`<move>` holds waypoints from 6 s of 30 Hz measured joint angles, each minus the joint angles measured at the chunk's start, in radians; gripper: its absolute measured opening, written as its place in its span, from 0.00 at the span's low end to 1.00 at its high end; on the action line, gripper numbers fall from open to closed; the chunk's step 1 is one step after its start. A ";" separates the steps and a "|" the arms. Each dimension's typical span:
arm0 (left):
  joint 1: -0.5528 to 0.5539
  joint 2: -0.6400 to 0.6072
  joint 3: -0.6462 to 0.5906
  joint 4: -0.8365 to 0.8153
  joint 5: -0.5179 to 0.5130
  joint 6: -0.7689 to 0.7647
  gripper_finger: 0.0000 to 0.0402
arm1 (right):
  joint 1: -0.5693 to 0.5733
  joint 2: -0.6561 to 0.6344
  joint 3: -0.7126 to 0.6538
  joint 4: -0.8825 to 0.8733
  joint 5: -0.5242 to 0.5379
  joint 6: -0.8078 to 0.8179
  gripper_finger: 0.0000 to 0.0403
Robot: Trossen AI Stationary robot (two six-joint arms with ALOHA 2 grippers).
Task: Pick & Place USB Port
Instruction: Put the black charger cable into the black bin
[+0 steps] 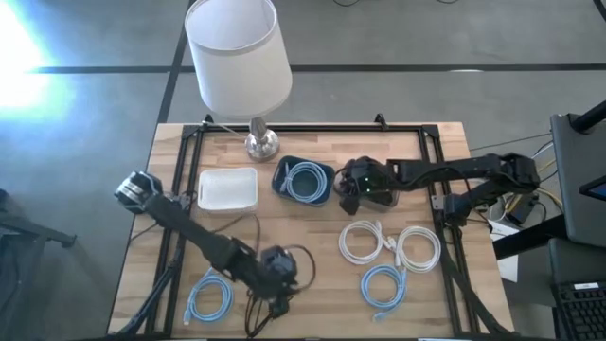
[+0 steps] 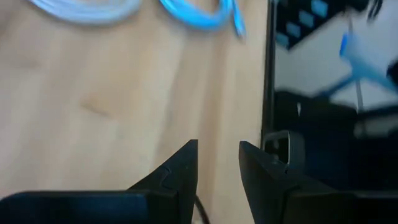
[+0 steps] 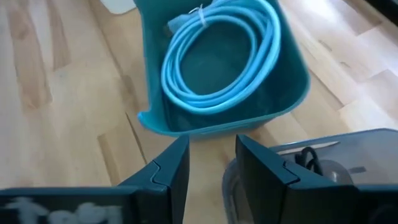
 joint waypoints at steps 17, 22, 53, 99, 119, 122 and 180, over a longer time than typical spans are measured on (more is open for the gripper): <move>-0.030 0.176 0.188 -0.507 0.298 -0.445 0.30 | 0.155 0.001 0.000 -0.038 -0.059 -0.156 0.33; -0.048 0.176 0.221 -0.511 0.323 -0.667 0.30 | 0.154 -0.008 0.000 -0.015 -0.055 -0.158 0.33; -0.062 0.181 0.244 -0.682 0.218 -0.813 0.30 | 0.158 -0.008 0.000 -0.039 -0.057 -0.127 0.33; 0.231 0.174 0.451 -0.502 -0.647 0.210 0.04 | 0.180 -0.519 -0.276 0.254 -0.206 -0.311 0.33; 0.378 0.174 0.441 -0.054 -0.644 0.701 0.05 | 0.180 -0.339 -0.326 0.386 -0.081 -0.201 0.33; 0.378 0.174 0.441 -0.011 -0.625 0.735 0.05 | 0.171 -0.300 -0.326 0.403 0.020 -0.191 0.33; 0.455 0.178 0.313 -0.001 -0.663 0.676 0.40 | 0.118 -0.412 -0.138 -0.303 0.177 -0.155 0.06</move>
